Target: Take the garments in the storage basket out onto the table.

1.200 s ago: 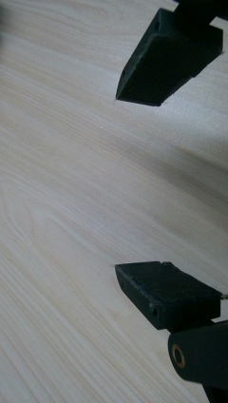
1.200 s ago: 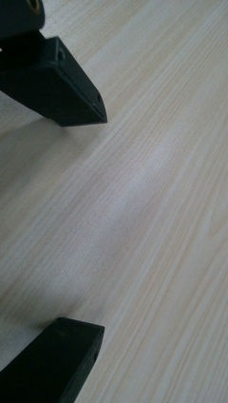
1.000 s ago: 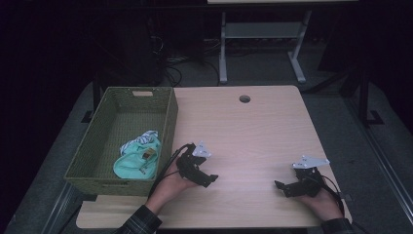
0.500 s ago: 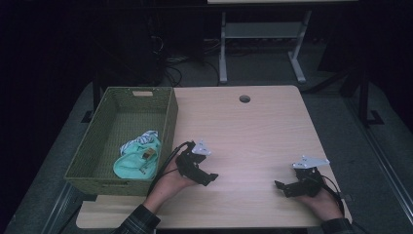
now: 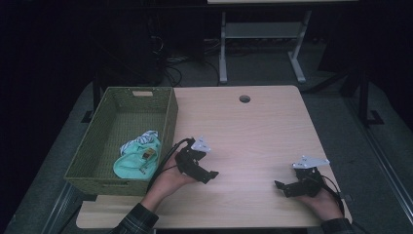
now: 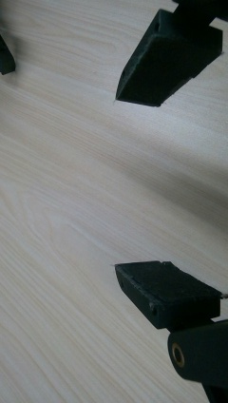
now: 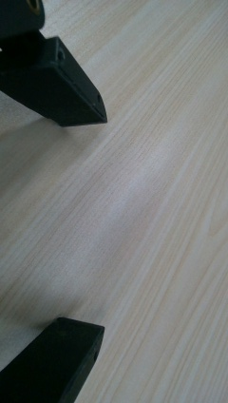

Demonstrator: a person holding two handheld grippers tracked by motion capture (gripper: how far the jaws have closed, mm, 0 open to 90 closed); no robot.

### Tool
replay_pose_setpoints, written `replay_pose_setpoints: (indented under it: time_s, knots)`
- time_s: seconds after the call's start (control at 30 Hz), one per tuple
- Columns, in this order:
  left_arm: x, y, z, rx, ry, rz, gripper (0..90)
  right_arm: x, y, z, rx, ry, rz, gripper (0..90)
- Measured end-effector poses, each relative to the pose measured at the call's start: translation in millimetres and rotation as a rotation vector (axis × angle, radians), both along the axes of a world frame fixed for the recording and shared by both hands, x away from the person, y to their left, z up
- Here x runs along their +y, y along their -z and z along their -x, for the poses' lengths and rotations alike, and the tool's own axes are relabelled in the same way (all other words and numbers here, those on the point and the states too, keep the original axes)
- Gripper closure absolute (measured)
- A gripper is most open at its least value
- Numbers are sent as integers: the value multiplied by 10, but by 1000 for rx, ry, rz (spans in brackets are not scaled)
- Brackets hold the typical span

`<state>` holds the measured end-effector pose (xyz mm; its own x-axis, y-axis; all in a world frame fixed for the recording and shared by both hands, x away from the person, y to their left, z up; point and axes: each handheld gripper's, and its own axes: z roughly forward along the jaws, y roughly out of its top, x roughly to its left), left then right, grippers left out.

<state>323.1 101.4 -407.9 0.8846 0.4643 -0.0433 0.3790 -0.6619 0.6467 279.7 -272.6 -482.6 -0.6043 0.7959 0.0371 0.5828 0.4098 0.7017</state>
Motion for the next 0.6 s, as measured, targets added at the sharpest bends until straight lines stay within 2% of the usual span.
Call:
replay_pose_setpoints:
  time_s: [0.13, 0.23, 0.4, 0.6]
  knots:
    - [0, -26, -2, 14, -2, 12, 145, 0, 0, 0, 0, 0, 0, 19]
    - [6, -58, -14, 9, 9, 4, 145, 0, 0, 0, 0, 0, 0, 18]
    - [25, -120, -33, 10, 9, 25, 145, 0, 1, 0, 0, 0, 0, 18]
    - [43, -183, -39, 1, 13, 26, 145, 0, 0, 0, 0, 0, 0, 18]
